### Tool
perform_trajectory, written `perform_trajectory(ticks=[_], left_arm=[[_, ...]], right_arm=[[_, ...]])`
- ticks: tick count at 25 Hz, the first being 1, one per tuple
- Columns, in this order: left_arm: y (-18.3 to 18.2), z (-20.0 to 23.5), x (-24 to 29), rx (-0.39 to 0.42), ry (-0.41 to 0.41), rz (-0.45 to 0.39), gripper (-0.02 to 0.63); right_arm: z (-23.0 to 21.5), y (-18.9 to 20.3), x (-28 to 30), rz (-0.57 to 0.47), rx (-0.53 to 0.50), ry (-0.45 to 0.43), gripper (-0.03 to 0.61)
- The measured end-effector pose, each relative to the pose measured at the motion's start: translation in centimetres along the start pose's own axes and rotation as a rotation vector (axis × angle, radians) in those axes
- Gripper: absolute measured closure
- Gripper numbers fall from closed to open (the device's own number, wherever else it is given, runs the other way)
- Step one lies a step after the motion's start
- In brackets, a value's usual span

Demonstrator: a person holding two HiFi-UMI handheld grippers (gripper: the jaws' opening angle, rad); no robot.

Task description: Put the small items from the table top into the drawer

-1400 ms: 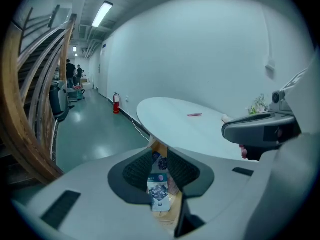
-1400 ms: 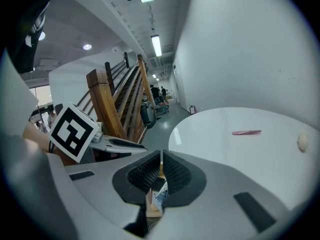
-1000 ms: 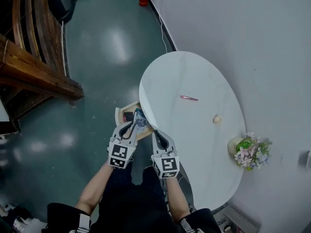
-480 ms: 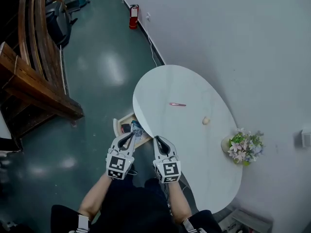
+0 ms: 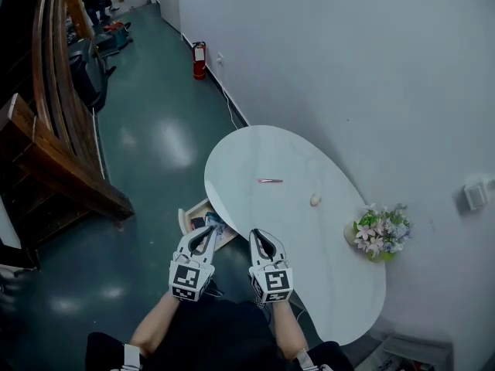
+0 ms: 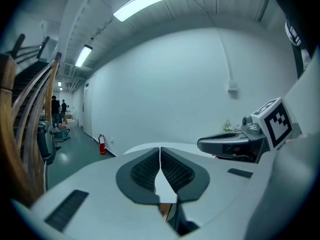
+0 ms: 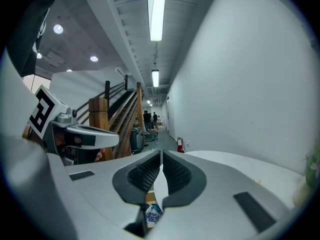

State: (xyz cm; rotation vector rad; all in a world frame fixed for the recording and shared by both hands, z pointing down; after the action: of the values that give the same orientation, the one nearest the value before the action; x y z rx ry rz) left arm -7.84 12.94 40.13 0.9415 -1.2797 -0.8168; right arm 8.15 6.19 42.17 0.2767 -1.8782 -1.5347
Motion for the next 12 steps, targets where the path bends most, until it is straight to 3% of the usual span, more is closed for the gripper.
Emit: perform_trajectory(ticks=[12], left_arm=[[-0.2,-1.8,-0.4,0.016,0.050,-0.013,0.594]], right_arm=[[-0.1,0.4,-1.3,-0.011,0.010,0.018,0.538]])
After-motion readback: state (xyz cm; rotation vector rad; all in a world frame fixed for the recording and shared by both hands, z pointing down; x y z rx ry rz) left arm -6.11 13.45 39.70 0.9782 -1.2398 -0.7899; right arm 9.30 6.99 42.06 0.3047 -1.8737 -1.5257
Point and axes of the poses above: the fingertips, and each gripper's own axes: x forward along the fingers, z to its left, y out of its underside, the point moved 7 cm from there along -x, backward along the fingers, and after that the axes turned 7 degrees about z, right-handed, at the moved point
